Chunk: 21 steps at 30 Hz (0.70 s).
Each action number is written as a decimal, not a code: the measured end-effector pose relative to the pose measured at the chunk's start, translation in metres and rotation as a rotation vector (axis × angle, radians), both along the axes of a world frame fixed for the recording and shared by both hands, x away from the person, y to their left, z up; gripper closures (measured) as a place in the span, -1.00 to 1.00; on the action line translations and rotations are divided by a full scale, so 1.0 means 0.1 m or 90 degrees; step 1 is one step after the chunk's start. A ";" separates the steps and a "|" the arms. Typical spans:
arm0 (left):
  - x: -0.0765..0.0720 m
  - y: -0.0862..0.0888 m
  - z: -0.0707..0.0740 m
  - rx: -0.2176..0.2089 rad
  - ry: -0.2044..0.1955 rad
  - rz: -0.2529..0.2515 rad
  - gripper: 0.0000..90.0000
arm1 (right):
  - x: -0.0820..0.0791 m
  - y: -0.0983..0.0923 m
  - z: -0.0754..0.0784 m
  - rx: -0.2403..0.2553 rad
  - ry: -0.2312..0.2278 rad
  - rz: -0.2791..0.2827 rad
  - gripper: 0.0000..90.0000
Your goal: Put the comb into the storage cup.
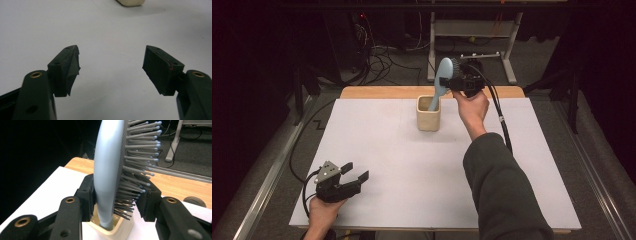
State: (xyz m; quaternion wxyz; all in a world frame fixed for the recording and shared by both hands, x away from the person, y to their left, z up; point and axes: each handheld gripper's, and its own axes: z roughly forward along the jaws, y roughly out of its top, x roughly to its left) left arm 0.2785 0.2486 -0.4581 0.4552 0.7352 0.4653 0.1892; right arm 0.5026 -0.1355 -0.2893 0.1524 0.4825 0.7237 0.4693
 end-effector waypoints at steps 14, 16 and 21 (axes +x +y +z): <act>0.00 0.00 0.00 0.001 0.000 0.000 -0.33 | 0.02 0.04 -0.06 -0.010 0.014 0.006 0.23; 0.00 0.00 0.00 0.001 0.000 0.000 -0.33 | 0.02 0.04 -0.07 -0.011 0.015 0.005 0.23; 0.00 0.00 0.00 0.002 0.001 -0.001 -0.33 | 0.02 0.07 -0.09 -0.015 0.013 0.006 0.23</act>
